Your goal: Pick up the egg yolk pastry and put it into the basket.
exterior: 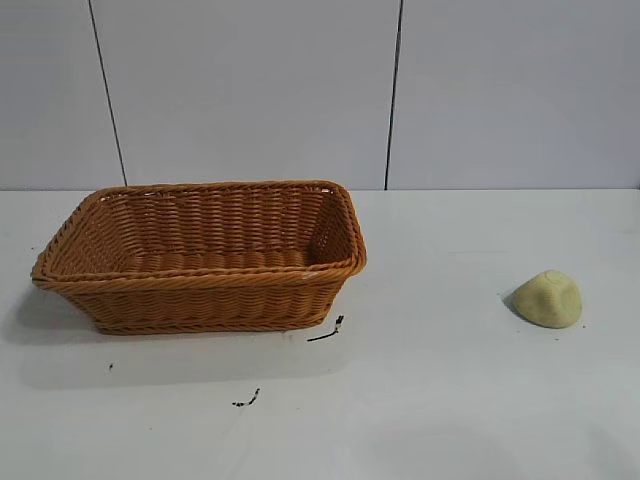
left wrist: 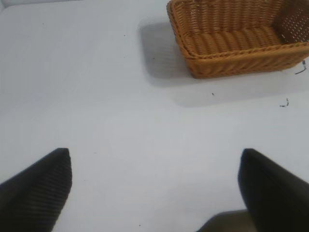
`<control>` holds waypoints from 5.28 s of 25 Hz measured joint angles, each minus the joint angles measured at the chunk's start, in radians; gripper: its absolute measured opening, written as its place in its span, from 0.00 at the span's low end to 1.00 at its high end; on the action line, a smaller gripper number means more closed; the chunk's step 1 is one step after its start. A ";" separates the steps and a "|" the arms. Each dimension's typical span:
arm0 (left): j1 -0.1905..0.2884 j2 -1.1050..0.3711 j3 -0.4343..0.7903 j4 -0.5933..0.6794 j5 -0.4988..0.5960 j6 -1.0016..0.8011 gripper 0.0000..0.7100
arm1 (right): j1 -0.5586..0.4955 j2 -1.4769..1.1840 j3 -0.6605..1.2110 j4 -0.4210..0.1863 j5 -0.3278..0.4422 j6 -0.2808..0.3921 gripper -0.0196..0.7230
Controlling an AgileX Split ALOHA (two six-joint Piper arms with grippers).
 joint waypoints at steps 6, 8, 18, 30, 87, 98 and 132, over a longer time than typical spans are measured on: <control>0.000 0.000 0.000 0.000 0.000 0.000 0.98 | 0.000 0.000 0.000 0.000 0.000 0.000 0.96; 0.000 0.000 0.000 0.000 0.000 0.000 0.98 | 0.000 0.000 0.000 0.000 0.000 0.000 0.96; 0.000 0.000 0.000 0.000 0.000 0.000 0.98 | 0.000 0.211 -0.047 -0.004 -0.047 0.000 0.96; 0.000 0.000 0.000 0.000 0.000 0.000 0.98 | 0.000 0.988 -0.312 -0.004 -0.083 0.000 0.96; 0.000 0.000 0.000 0.000 0.000 0.000 0.98 | 0.000 2.155 -0.929 0.079 -0.225 -0.056 0.29; 0.000 0.000 0.000 0.000 0.000 0.000 0.98 | 0.000 2.038 -0.968 0.077 -0.172 -0.056 0.24; 0.000 0.000 0.000 0.000 0.000 0.000 0.98 | 0.611 2.261 -1.664 -0.036 0.009 0.016 0.24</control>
